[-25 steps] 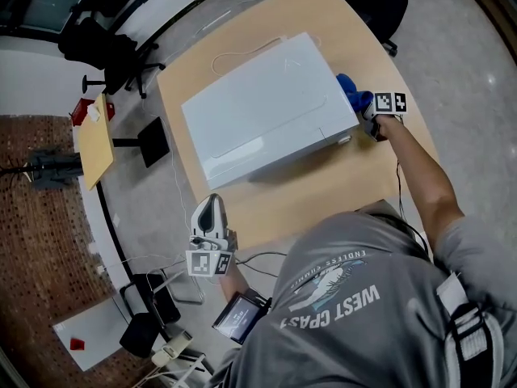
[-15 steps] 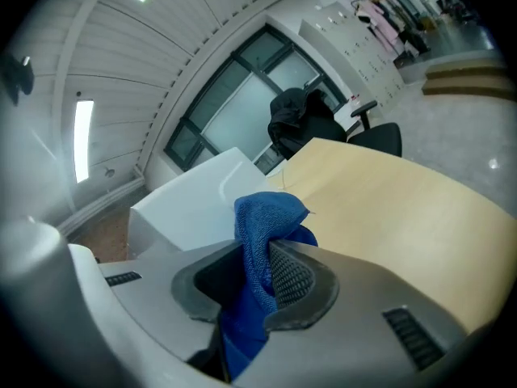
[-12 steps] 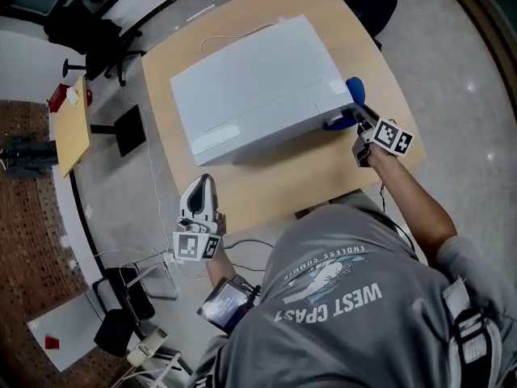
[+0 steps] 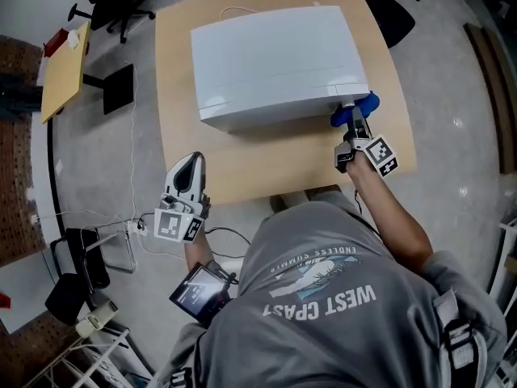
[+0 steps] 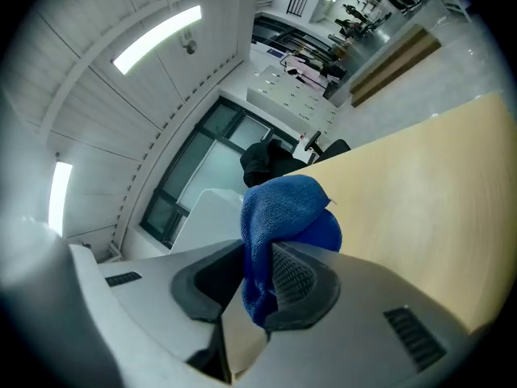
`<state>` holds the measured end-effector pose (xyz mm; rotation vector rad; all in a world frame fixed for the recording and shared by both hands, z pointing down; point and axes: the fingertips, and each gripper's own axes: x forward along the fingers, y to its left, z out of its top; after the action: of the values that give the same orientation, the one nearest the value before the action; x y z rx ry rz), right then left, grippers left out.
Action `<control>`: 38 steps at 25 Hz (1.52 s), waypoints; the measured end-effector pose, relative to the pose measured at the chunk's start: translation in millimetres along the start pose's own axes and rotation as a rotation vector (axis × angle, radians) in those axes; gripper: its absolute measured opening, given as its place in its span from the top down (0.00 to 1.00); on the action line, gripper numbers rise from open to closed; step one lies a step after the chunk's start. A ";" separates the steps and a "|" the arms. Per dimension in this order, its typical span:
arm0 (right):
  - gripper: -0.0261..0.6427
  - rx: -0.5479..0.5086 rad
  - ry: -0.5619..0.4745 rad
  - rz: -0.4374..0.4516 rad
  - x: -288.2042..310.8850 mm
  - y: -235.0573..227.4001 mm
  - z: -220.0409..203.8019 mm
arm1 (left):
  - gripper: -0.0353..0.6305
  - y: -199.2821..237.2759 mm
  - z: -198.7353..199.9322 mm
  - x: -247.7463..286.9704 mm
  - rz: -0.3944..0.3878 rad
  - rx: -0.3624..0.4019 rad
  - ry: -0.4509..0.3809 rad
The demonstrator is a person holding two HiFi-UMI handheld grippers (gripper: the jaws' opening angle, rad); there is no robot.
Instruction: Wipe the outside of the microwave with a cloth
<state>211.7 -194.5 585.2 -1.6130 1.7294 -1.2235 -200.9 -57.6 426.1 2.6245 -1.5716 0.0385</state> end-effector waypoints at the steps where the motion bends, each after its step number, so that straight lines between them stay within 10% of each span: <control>1: 0.83 0.004 -0.007 0.000 -2.1 0.8 -2.3 | 0.91 1.6 -0.1 -5.5 0.005 0.000 -0.001; 38: 0.84 -0.289 0.768 0.430 40.4 174.1 -361.9 | 0.91 17.7 -48.2 -107.0 0.215 -0.059 0.015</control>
<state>-187.1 -146.2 624.6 -0.8323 2.6466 -1.5195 -266.1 32.2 468.4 2.3953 -1.8135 0.0244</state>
